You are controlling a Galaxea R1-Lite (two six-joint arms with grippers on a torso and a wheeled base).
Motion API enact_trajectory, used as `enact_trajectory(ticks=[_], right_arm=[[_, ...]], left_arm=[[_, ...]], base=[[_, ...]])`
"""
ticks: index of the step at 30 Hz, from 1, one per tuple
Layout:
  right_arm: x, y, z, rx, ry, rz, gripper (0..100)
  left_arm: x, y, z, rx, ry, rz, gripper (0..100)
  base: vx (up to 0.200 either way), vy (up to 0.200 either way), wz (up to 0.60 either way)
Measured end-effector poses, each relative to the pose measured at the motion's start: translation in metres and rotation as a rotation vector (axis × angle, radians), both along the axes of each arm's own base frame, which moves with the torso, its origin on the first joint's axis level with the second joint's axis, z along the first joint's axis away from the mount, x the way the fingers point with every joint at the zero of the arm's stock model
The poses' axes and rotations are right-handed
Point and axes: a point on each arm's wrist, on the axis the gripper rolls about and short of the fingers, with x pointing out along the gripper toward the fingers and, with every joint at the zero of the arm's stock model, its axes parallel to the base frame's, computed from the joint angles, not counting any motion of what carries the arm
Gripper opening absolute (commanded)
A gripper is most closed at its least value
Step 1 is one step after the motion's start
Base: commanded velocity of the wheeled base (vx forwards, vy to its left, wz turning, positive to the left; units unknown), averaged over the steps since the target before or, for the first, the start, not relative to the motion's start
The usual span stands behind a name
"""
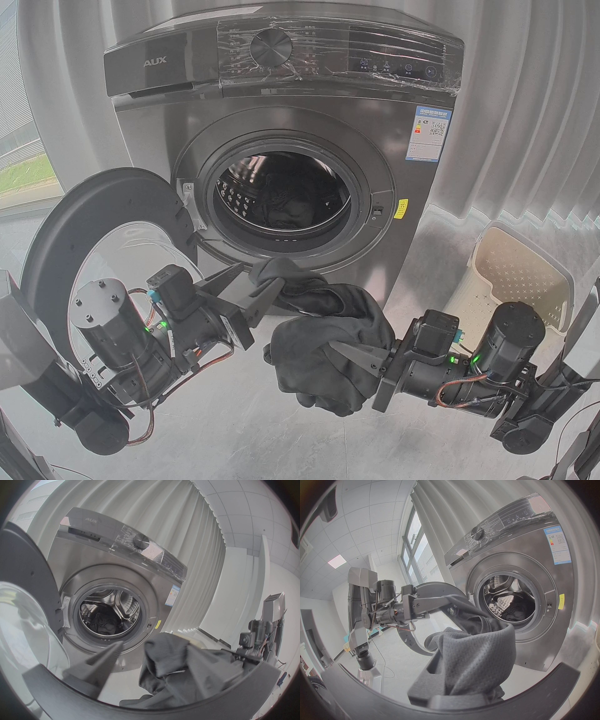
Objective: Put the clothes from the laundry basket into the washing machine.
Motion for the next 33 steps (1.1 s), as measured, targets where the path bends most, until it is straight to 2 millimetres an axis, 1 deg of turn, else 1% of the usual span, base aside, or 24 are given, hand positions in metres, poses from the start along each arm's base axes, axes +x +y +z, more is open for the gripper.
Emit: enact_trajectory(ticks=[8,12,20,33], right_arm=[[0.013,-0.011,0.005,0.017,-0.016,-0.061,0],[0.016,-0.012,0.007,0.025,-0.023,-0.076,0],[0.027,-0.021,0.008,0.031,-0.021,-0.13,0],[0.033,-0.021,0.008,0.037,-0.024,-0.149,0]], left_arm=[[0.001,0.004,-0.013,0.04,0.039,0.015,100],[0.0,0.005,-0.018,0.066,0.049,0.018,100],[-0.008,0.01,-0.031,0.126,0.091,0.007,100],[-0.012,0.009,-0.036,0.155,0.101,-0.004,100]], base=[[0.0,0.0,0.0],[0.0,0.0,0.0],[0.0,0.0,0.0],[0.0,0.0,0.0]])
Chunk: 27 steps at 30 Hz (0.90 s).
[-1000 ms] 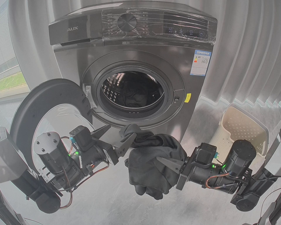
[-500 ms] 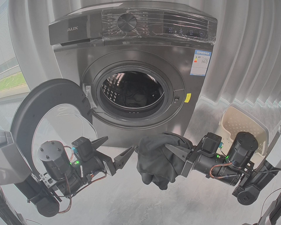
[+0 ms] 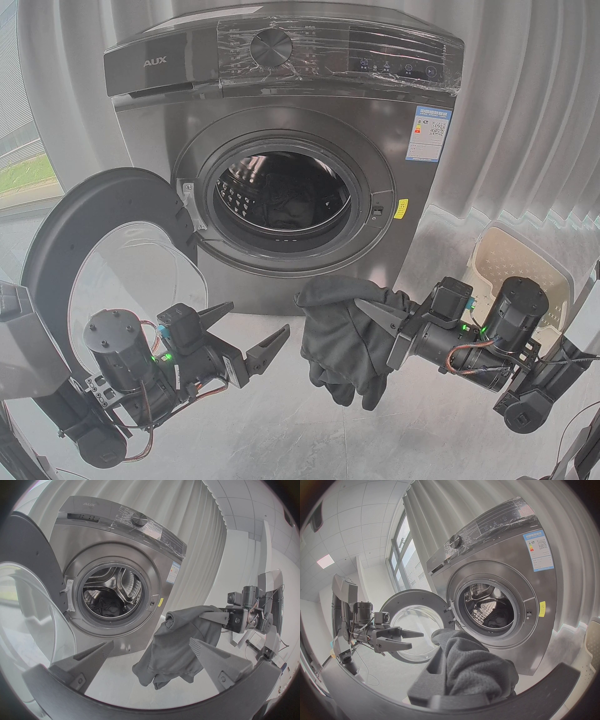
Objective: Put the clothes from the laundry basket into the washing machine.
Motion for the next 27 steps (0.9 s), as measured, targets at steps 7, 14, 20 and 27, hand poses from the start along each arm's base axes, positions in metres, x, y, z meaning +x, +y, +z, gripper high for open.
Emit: enact_trajectory(ticks=[7,14,20,27], right_arm=[[0.004,0.006,0.009,0.041,-0.022,-0.009,0],[0.005,0.013,0.016,0.078,-0.034,-0.013,0],[0.006,0.015,0.021,0.095,-0.045,-0.009,0],[0.004,0.019,0.024,0.115,-0.044,-0.001,0]], left_arm=[[-0.006,-0.002,-0.003,0.023,0.005,-0.028,100],[-0.014,-0.014,0.0,0.015,-0.007,-0.122,100],[-0.015,-0.022,0.001,0.003,-0.014,-0.17,100],[-0.007,-0.036,-0.003,0.0,-0.017,-0.199,100]], base=[[0.0,0.0,0.0],[0.0,0.0,0.0],[0.0,0.0,0.0],[0.0,0.0,0.0]])
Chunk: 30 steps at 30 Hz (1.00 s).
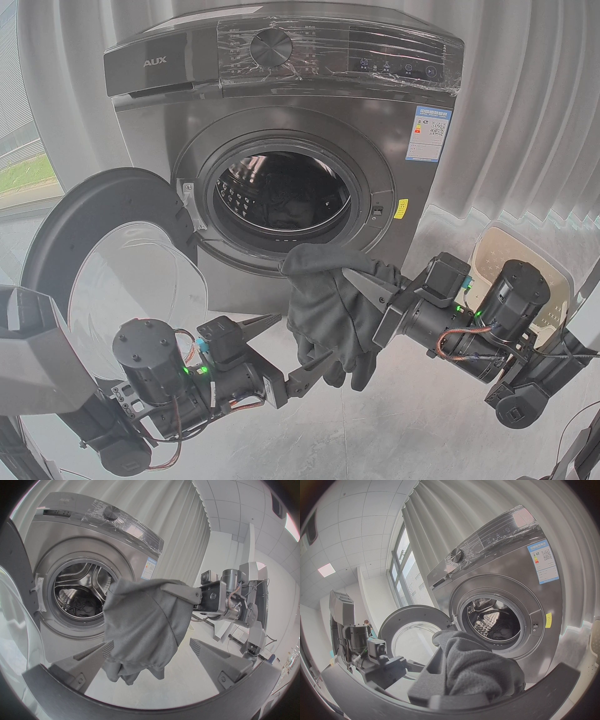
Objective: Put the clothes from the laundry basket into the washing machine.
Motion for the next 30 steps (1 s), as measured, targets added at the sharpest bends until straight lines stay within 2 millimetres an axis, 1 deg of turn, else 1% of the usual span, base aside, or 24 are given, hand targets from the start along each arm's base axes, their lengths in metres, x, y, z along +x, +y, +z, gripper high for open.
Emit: enact_trajectory(ticks=[7,16,21,27,28,30], right_arm=[[-0.003,0.004,0.002,0.016,0.008,0.003,0],[-0.004,0.006,0.003,0.021,0.006,0.01,0],[-0.006,0.008,0.003,0.025,0.01,0.017,0],[-0.006,0.009,0.003,0.027,0.011,0.02,0],[-0.006,0.009,0.003,0.027,0.011,0.02,0],[-0.006,0.009,0.003,0.027,0.011,0.021,0]], left_arm=[[0.017,-0.018,-0.01,0.0,-0.003,-0.008,100],[0.039,-0.035,-0.024,-0.001,-0.007,-0.001,100],[0.052,-0.044,-0.027,-0.017,-0.026,0.005,100],[0.067,-0.05,-0.029,-0.022,-0.063,-0.004,100],[0.068,-0.05,-0.029,-0.021,-0.066,-0.003,0],[0.07,-0.05,-0.031,-0.02,-0.069,-0.002,0]], base=[[0.0,0.0,0.0],[0.0,0.0,0.0],[0.0,0.0,0.0],[0.0,0.0,0.0],[0.0,0.0,0.0],[0.0,0.0,0.0]])
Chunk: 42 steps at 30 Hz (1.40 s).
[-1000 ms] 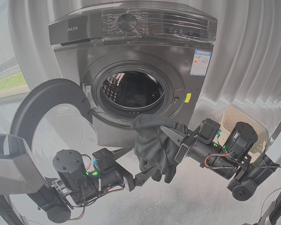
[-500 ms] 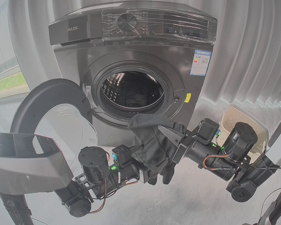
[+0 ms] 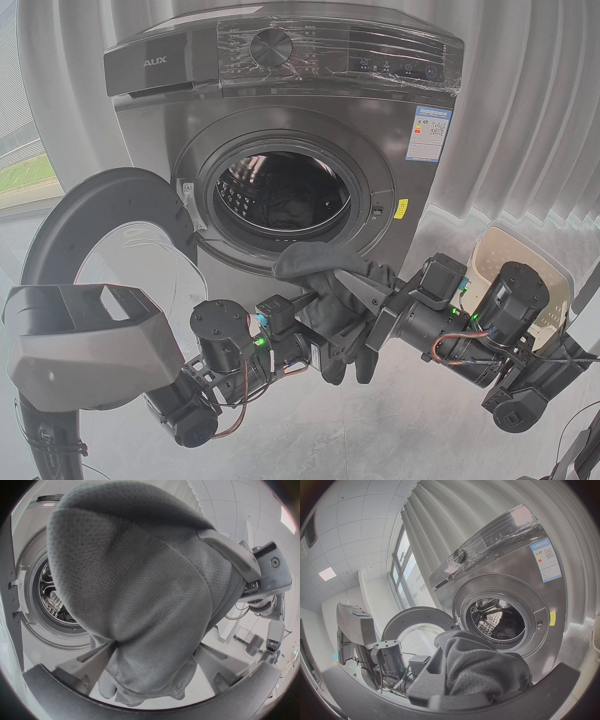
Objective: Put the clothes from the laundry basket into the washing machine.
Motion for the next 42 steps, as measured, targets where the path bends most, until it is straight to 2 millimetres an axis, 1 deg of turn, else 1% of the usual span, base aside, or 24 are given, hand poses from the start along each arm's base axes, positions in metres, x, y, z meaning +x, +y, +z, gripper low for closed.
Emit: enact_trajectory(ticks=[12,17,23,26,31,35,36,42], right_arm=[[0.001,0.0,0.0,0.005,0.006,-0.004,0],[0.008,-0.003,0.004,0.033,0.005,-0.072,0],[0.027,-0.016,0.004,0.045,0.016,-0.161,0],[0.032,-0.02,0.001,0.041,0.023,-0.183,0],[0.036,-0.022,-0.004,0.032,0.034,-0.195,0],[0.034,-0.022,-0.008,0.02,0.047,-0.194,0],[0.034,-0.023,-0.01,0.014,0.053,-0.193,100],[0.027,-0.024,-0.019,-0.016,0.084,-0.184,100]], left_arm=[[0.0,-0.004,0.003,-0.008,-0.01,-0.012,0],[-0.004,-0.002,0.009,-0.013,-0.019,-0.014,0],[-0.013,0.009,0.017,-0.01,-0.021,0.001,0],[-0.017,0.016,0.023,-0.012,-0.022,0.008,0],[-0.025,0.025,0.034,-0.023,-0.035,0.015,0],[-0.029,0.029,0.042,-0.034,-0.047,0.016,0],[-0.03,0.03,0.043,-0.036,-0.049,0.016,0],[-0.032,0.032,0.05,-0.049,-0.063,0.02,0]], base=[[0.0,0.0,0.0],[0.0,0.0,0.0],[0.0,0.0,0.0],[0.0,0.0,0.0],[0.0,0.0,0.0],[0.0,0.0,0.0],[0.0,0.0,0.0],[0.0,0.0,0.0]])
